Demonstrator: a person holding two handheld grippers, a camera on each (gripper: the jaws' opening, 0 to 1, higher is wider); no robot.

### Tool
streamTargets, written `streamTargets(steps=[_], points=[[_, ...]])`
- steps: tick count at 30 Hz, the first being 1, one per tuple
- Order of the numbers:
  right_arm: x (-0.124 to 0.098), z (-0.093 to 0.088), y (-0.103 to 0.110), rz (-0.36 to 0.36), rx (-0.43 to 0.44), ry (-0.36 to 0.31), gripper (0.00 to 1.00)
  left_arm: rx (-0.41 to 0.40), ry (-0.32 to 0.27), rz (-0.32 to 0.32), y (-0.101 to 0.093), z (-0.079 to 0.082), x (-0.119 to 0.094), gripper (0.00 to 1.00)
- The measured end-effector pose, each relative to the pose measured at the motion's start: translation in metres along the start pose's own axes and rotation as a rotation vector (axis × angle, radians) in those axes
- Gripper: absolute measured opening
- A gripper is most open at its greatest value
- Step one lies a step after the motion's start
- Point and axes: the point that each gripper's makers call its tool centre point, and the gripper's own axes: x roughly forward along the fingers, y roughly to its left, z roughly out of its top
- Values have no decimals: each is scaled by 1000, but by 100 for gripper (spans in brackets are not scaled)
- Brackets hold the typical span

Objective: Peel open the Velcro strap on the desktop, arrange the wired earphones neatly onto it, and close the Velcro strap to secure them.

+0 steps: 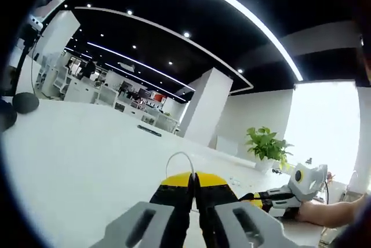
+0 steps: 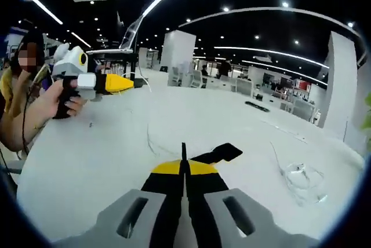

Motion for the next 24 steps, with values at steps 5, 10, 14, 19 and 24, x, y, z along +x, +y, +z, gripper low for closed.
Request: streamTargets(steps=[5, 10, 14, 19, 24], points=[[-1, 2, 4, -2, 2, -10, 4, 5, 1, -6, -1, 0, 0, 5], [0, 2, 4, 7, 33, -12, 4, 8, 1, -7, -2, 0, -1, 5], [1, 2, 3, 15, 65, -20, 4, 9, -1, -4, -1, 0, -1, 5], [-1, 2, 5, 34, 93, -22, 5, 18, 5, -2, -2, -2, -1, 5], [-6, 2, 9, 69, 97, -28, 6, 19, 5, -1, -1, -1, -1, 5]])
